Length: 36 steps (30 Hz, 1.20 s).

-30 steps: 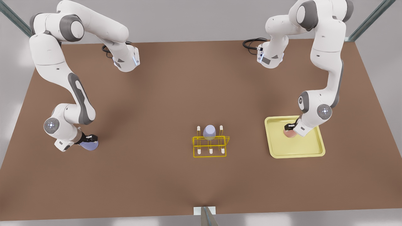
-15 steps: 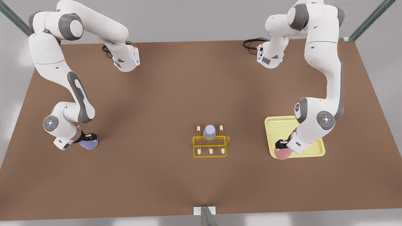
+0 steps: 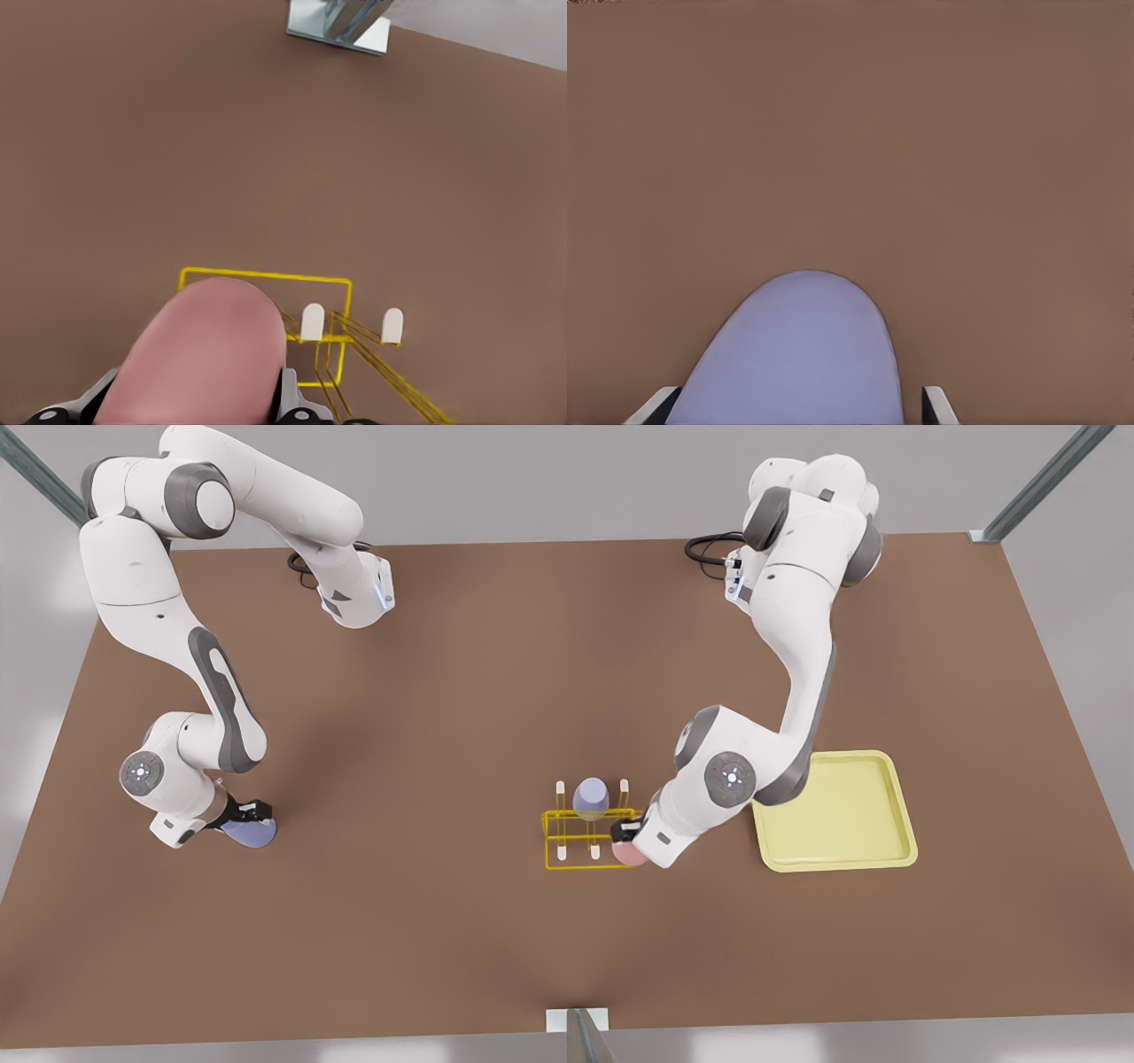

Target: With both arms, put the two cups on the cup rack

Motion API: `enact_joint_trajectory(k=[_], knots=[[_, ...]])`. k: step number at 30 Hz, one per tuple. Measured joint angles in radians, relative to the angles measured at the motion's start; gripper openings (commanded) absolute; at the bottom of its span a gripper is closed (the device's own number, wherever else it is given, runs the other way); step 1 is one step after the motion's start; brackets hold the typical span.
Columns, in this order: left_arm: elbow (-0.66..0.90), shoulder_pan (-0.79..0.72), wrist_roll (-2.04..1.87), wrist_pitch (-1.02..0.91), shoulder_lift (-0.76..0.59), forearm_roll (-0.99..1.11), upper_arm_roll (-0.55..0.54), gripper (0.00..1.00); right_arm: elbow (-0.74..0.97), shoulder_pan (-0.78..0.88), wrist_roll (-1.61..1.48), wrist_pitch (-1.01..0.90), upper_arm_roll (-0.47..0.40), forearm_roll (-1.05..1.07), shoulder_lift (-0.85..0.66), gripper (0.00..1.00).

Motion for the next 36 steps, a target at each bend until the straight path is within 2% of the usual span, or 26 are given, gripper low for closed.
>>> enact_joint_trajectory(k=[1,6,7,8,12,14,17,20,21,23,25,36], knots=[[0.007,-0.002,-0.025,-0.001,0.009,0.0,0.001,0.82,0.002,0.0,-0.001,0.0,0.0,0.001,0.001,0.85],[0.009,0.001,-0.129,-0.003,0.032,0.01,0.006,0.84,0.02,0.002,-0.007,-0.002,0.015,0.024,0.006,0.84],[0.009,0.001,-0.146,0.0,0.038,0.011,0.006,0.9,0.026,0.002,-0.008,-0.003,0.02,0.03,0.006,0.82],[0.009,0.002,-0.163,0.003,0.043,0.012,0.006,1.0,0.03,0.001,-0.01,-0.005,0.024,0.037,0.006,0.78],[0.01,0.002,-0.22,0.01,0.05,0.013,0.006,1.0,0.071,0.0,-0.018,-0.02,0.053,0.057,0.003,0.78],[0.012,0.023,-0.242,-0.022,0.019,0.03,0.005,1.0,0.108,-0.001,-0.022,-0.043,0.112,0.062,-0.002,0.78],[0.014,0.176,-0.21,-0.203,-0.137,0.094,0.004,1.0,0.18,0.005,-0.027,-0.094,0.224,0.065,-0.004,0.78],[0.014,0.319,-0.12,-0.386,-0.216,0.162,-0.002,1.0,0.223,0.014,-0.036,-0.133,0.338,0.065,0.009,0.78],[-0.017,0.35,-0.079,-0.436,-0.262,0.178,-0.003,1.0,0.246,0.031,-0.039,-0.142,0.362,0.065,0.018,0.78],[-0.36,0.374,0.011,-0.429,-0.499,0.208,0.011,1.0,0.288,0.087,-0.046,-0.156,0.382,0.064,0.027,0.78],[-0.476,0.386,0.087,-0.424,-0.559,0.219,0.022,1.0,0.33,0.159,-0.052,-0.167,0.387,0.064,0.037,0.78],[-0.518,0.392,0.382,-0.467,-0.55,0.182,0.022,1.0,0.747,0.504,-0.071,-0.192,0.386,0.105,0.264,0.79]])
